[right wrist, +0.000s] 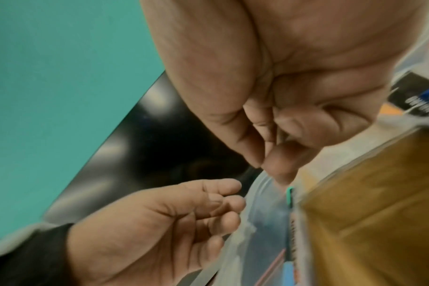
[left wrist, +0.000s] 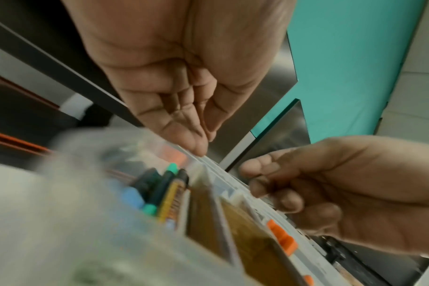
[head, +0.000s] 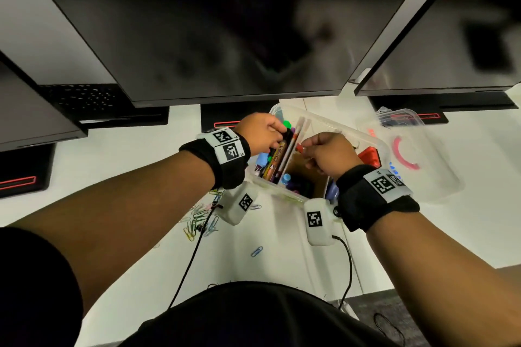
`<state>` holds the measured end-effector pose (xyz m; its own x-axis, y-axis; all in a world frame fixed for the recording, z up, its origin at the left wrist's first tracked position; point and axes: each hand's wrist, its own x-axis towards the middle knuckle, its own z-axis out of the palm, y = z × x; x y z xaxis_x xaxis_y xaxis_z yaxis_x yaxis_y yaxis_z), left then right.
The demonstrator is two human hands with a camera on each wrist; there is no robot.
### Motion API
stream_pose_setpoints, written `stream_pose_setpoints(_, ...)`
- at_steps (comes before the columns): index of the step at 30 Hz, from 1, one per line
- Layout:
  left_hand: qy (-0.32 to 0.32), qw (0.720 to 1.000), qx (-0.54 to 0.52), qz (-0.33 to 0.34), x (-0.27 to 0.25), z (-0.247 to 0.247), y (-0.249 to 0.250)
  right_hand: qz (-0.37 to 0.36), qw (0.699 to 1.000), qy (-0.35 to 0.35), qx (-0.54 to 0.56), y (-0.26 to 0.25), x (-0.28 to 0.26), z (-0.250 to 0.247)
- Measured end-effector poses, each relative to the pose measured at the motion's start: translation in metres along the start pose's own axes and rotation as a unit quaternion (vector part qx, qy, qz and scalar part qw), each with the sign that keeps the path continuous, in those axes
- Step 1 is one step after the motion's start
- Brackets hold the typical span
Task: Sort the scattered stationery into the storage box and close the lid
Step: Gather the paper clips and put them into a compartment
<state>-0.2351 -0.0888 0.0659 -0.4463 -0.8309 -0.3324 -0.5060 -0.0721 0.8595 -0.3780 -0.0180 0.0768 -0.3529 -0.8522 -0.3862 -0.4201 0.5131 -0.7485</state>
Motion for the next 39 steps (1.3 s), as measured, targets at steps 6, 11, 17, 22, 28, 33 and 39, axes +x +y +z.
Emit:
stream_pose_setpoints(6,0.056,0.995,0.083,-0.027,-0.029,-0.062,-0.050,-0.144,0.979,-0.134,-0.049,-0.033,-0.033,0.065)
stream_pose_setpoints(11,0.000,0.954,0.296,-0.047,-0.062,-0.094,-0.093,-0.230,0.891,-0.245,-0.305,-0.020,-0.056,0.119)
stream_pose_setpoints(17,-0.195,0.858,0.458,-0.125,-0.092,-0.100,-0.148,-0.127,0.793,-0.311,-0.509,0.046,-0.047,0.127)
stream_pose_setpoints(22,-0.238,0.829,0.488,-0.133,-0.101,-0.094,-0.188,-0.076,0.813,-0.293,-0.498,0.072,-0.046,0.128)
stream_pose_setpoints(28,-0.201,0.862,0.453,-0.109,-0.107,-0.081,-0.207,-0.073,0.866,-0.261,-0.419,0.070,-0.045,0.144)
stream_pose_setpoints(33,-0.156,0.900,0.394,-0.103,-0.101,-0.075,-0.206,-0.069,0.906,-0.231,-0.347,0.063,-0.036,0.164)
stream_pose_setpoints(39,-0.119,0.933,0.333,-0.063,-0.087,-0.058,-0.195,-0.098,0.928,-0.189,-0.305,0.049,-0.021,0.192)
